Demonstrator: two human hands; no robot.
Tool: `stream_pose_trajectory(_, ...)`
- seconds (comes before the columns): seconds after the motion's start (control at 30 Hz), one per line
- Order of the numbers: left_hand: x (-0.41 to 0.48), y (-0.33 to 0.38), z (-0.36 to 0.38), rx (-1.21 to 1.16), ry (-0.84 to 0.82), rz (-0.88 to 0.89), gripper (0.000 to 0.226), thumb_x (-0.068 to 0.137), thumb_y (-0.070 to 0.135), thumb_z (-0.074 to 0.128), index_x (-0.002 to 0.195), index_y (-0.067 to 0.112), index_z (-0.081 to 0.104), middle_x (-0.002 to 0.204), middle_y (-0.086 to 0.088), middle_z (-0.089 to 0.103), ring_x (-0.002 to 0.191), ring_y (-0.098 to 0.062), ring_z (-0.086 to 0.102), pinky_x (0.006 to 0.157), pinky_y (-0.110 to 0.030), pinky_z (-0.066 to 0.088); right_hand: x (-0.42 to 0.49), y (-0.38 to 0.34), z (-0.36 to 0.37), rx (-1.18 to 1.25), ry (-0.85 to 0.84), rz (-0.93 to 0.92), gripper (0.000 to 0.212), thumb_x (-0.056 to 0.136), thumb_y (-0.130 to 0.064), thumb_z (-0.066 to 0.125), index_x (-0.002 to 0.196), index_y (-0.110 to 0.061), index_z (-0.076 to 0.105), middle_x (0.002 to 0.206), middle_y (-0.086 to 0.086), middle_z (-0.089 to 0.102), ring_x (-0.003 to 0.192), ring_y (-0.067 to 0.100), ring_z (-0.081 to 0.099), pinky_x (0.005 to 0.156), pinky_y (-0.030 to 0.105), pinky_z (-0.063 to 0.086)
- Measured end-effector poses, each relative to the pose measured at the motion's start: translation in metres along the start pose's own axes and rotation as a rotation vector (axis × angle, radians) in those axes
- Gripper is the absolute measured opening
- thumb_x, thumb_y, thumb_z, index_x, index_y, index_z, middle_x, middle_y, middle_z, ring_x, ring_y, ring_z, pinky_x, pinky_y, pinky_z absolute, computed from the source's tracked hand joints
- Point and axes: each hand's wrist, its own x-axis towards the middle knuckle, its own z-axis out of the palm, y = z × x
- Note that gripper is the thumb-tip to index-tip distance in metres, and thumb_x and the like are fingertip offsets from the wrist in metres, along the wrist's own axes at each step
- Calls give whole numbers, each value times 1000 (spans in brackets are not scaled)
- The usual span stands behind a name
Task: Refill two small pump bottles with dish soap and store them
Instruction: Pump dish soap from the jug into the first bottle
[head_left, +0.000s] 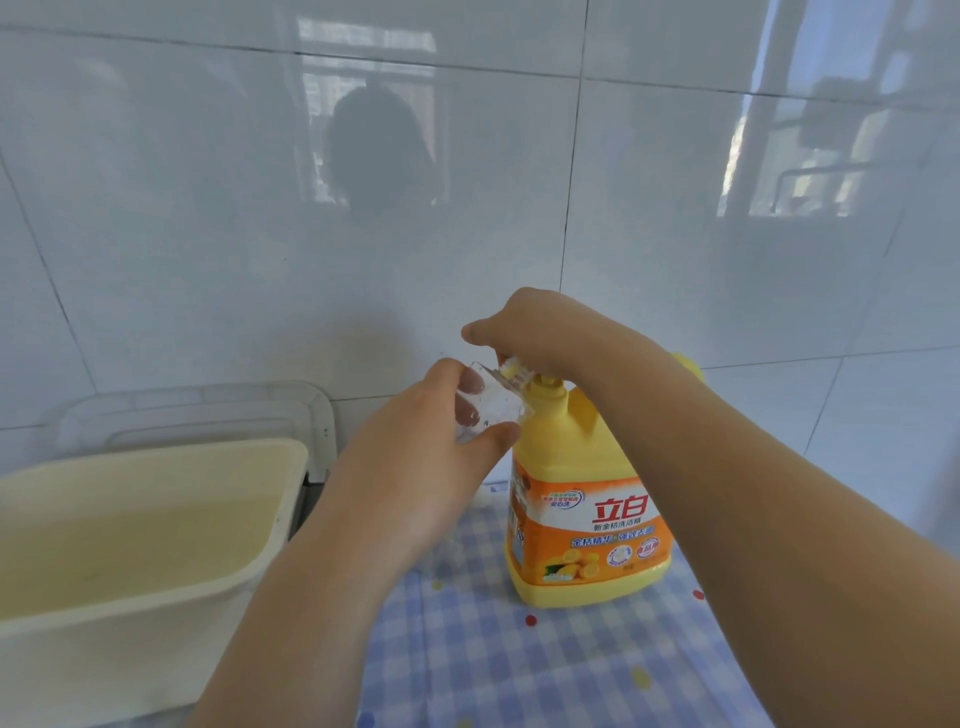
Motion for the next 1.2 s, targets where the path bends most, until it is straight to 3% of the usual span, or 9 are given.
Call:
stream_pose_trajectory(0.1,-1,1,0,4,1,2,33,87,50,58,113,34,46,100,17,59,89,-6,59,67,-23,42,0,-1,-1,-7,-11,5,35,91,-35,53,82,-3,64,60,-1,44,52,15,40,53,25,34)
stream_pose_trajectory(0.3,-2,2,-1,28,2,7,36,89,51,55,119,34,44,103,17,58,91,-5,57,66,-19,41,1,-3,0,-20,-5,16,39,90,-32,53,101,4,61,59,-1,44,54,16,40,54,26,34)
stream_pose_trajectory(0.5,-3,2,0,-58,9,0,39,89,49,57,123,34,44,103,15,56,92,-10,59,71,-39,58,0,-6,-3,-62,-18,5,39,89,-29,52,107,4,64,61,5,52,55,20,50,58,26,41)
stream_pose_trajectory(0.57,-3,3,0,-78,17,-1,40,88,50,58,123,35,44,101,15,56,91,-9,60,70,-40,59,-3,-10,-8,-56,-40,6,37,91,-26,51,111,3,63,89,18,70,73,27,69,71,33,55)
stream_pose_trajectory(0.67,-3,3,-1,-55,48,14,43,87,55,56,124,36,44,102,17,59,92,-6,61,76,-32,54,-7,-15,-13,-47,-39,-8,35,94,-20,48,115,5,61,118,19,63,83,28,69,77,34,56)
stream_pose_trajectory(0.73,-3,4,-2,-18,62,24,44,88,55,54,126,36,43,105,18,59,94,-5,59,75,-25,46,-7,-13,-13,-64,-41,-30,35,95,-21,47,113,4,62,111,19,66,83,27,67,79,36,55)
stream_pose_trajectory(0.87,-3,5,-2,-16,69,30,45,88,55,54,127,37,43,105,18,59,95,-5,58,75,-25,46,-4,-9,-12,-39,-11,-9,44,93,-42,49,94,-3,69,64,9,64,48,20,57,59,28,49)
stream_pose_trajectory(1.0,-4,5,-2,-33,79,33,44,87,56,55,126,38,43,105,18,58,95,-5,57,78,-31,53,-2,-6,-13,2,-61,13,44,93,-48,49,84,-7,63,62,5,64,53,24,61,56,28,51)
stream_pose_trajectory(1.2,0,1,-3,-81,26,16,42,85,57,56,121,37,45,100,18,62,91,-6,64,83,-39,53,-6,-12,-14,-17,-130,66,34,96,-40,52,95,-6,56,65,5,62,56,25,59,67,36,54)
